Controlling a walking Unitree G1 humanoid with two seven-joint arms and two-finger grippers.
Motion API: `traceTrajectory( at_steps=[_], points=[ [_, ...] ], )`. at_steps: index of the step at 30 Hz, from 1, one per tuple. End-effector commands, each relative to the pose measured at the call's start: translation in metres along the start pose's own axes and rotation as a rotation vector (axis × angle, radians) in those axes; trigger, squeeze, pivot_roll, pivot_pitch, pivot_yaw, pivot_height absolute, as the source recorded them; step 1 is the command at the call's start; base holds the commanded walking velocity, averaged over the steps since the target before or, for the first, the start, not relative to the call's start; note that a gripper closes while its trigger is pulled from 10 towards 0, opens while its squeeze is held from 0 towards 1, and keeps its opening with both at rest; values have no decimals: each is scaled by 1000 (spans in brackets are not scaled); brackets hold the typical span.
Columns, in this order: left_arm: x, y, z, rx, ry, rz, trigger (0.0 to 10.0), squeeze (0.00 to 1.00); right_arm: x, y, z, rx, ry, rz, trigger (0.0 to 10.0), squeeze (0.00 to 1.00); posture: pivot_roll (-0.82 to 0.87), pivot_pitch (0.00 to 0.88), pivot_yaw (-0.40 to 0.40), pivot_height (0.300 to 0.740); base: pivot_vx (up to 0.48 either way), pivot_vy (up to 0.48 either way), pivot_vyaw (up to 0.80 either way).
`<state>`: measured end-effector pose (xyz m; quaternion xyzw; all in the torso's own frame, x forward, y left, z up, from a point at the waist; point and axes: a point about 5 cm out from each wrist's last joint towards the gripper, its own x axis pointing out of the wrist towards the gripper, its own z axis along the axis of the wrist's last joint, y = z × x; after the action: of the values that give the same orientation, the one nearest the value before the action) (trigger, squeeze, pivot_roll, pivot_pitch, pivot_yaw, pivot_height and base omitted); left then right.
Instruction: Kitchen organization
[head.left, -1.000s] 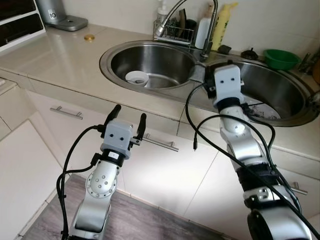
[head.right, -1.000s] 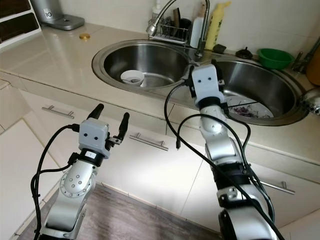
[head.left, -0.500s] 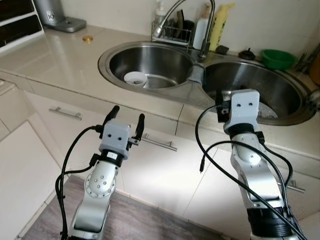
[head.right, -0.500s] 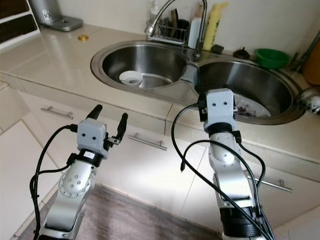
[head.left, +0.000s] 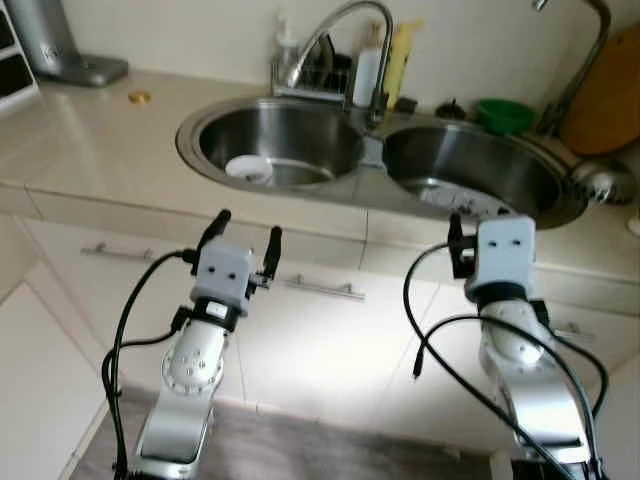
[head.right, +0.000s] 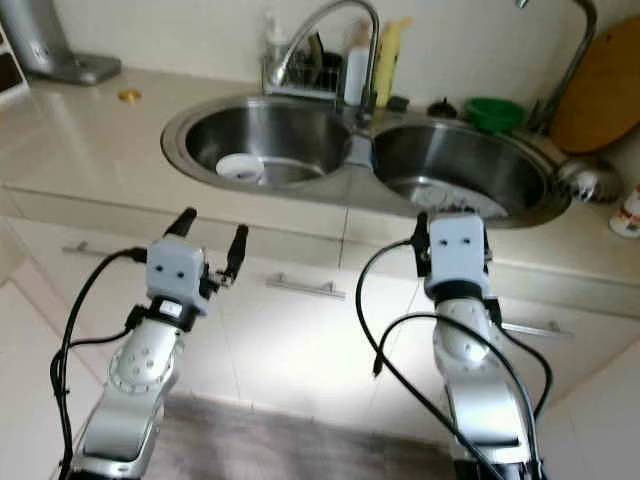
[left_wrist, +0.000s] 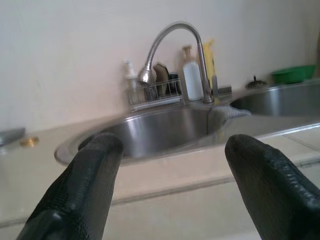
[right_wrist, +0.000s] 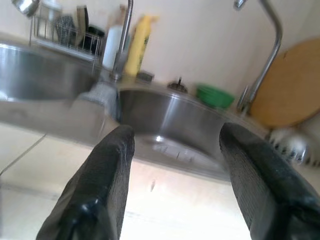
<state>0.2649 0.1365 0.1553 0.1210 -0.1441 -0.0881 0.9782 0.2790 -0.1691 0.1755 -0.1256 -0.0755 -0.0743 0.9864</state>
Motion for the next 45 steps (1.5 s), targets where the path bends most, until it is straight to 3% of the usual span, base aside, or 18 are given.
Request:
traceTrajectory(
  at_steps=[1, 3, 9, 10, 18, 30, 40, 45],
  points=[
    [1, -4, 4, -6, -17, -18, 10000, 0, 0, 1, 2, -4, -2, -4, 10000, 0, 60, 0, -64, 740, 0, 0, 0],
    [2, -3, 4, -6, -17, -16, 10000, 0, 0, 0, 1, -63, -12, -49, 10000, 0, 60, 0, -64, 740, 0, 0, 0],
    [2, -3, 4, -3, -13, -18, 10000, 0, 1, -3, -3, -65, -1, -86, 10000, 0, 60, 0, -63, 740, 0, 259, 0],
    [2, -3, 4, -4, -14, -18, 10000, 0, 1, -2, -6, -41, 28, -46, 10000, 0, 59, 0, -62, 740, 0, 352, 0],
    [3, -3, 4, -4, -15, -20, 10000, 0, 0, 1, -9, -30, 47, -6, 10000, 0, 55, 0, -60, 740, 0, 350, -742],
    [3, -4, 5, 10, -26, -16, 10000, 0, 4, -1, -10, -48, 54, -20, 10000, 0, 56, 0, -68, 740, 0, 0, -800],
    [2, -6, 5, 19, -29, -28, 10000, 0, 6, -22, -18, -48, 95, -160, 10000, 0, 50, 0, -62, 740, 0, 0, -800],
    [3, -6, 5, 35, -30, -32, 10000, 0, 6, -22, -17, -33, 82, -169, 10000, 0, 50, 0, -62, 740, 0, 0, -800]
  ],
)
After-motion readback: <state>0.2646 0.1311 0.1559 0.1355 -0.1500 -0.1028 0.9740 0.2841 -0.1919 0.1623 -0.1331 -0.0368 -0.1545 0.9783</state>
